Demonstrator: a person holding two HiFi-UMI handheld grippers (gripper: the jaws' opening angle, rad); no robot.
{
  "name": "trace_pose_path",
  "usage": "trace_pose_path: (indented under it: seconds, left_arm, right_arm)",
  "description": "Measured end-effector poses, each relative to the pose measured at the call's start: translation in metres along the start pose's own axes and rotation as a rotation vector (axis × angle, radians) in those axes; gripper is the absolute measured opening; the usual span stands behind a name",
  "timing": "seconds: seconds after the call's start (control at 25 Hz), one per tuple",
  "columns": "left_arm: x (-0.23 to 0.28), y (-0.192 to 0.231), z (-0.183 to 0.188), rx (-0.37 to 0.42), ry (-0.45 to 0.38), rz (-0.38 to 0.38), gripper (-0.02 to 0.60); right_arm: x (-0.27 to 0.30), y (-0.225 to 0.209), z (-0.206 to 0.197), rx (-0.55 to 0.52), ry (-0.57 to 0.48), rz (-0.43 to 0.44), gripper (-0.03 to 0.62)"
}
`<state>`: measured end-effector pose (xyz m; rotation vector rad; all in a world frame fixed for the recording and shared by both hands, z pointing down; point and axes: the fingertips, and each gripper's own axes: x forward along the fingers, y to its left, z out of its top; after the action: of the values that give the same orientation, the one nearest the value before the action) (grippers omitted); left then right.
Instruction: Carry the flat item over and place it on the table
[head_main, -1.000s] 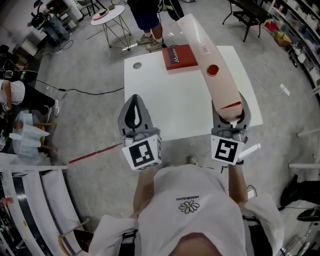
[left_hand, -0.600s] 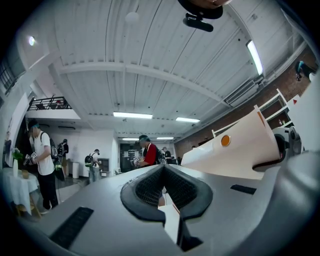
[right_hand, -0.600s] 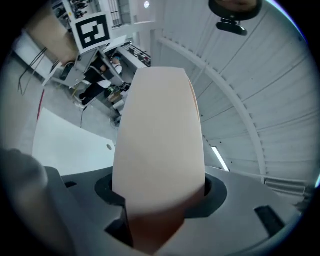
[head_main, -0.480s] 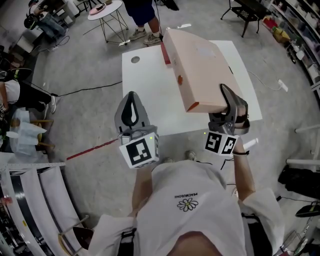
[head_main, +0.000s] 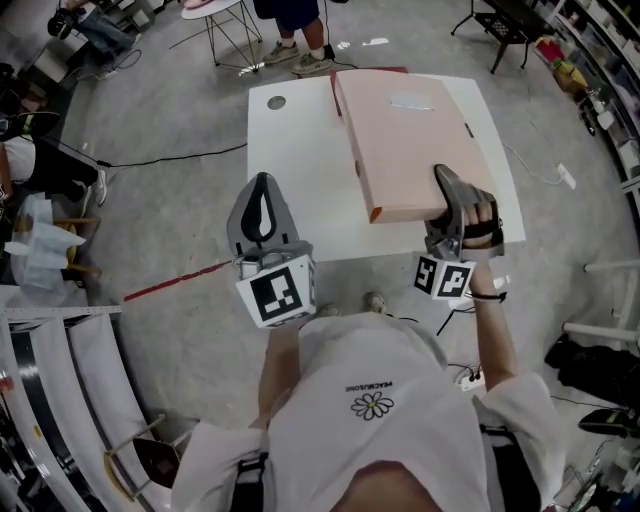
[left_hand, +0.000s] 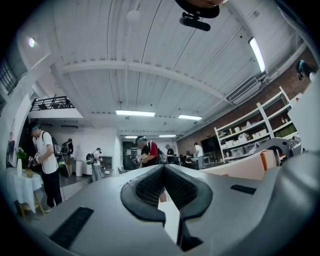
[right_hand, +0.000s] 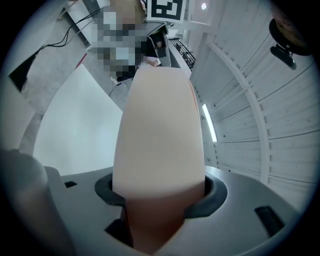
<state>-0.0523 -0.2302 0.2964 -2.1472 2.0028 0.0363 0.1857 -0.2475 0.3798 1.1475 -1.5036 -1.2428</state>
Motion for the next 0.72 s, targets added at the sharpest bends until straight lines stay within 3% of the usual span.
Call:
trace_pose_path:
  seconds: [0.32,0.72]
  left_arm:
    - [0.005,0.012,-0.004,0.026,0.004,0.012,0.015]
    - [0.008,0.014,-0.013,0.007,0.046,0.017,0.015]
  right_arm:
    - [0.012,0.009,0.003,-0.014,-0.008,0.041,0.278]
    - [0.033,0.046,-0.007,-0.053,0.016,0.213,0.278]
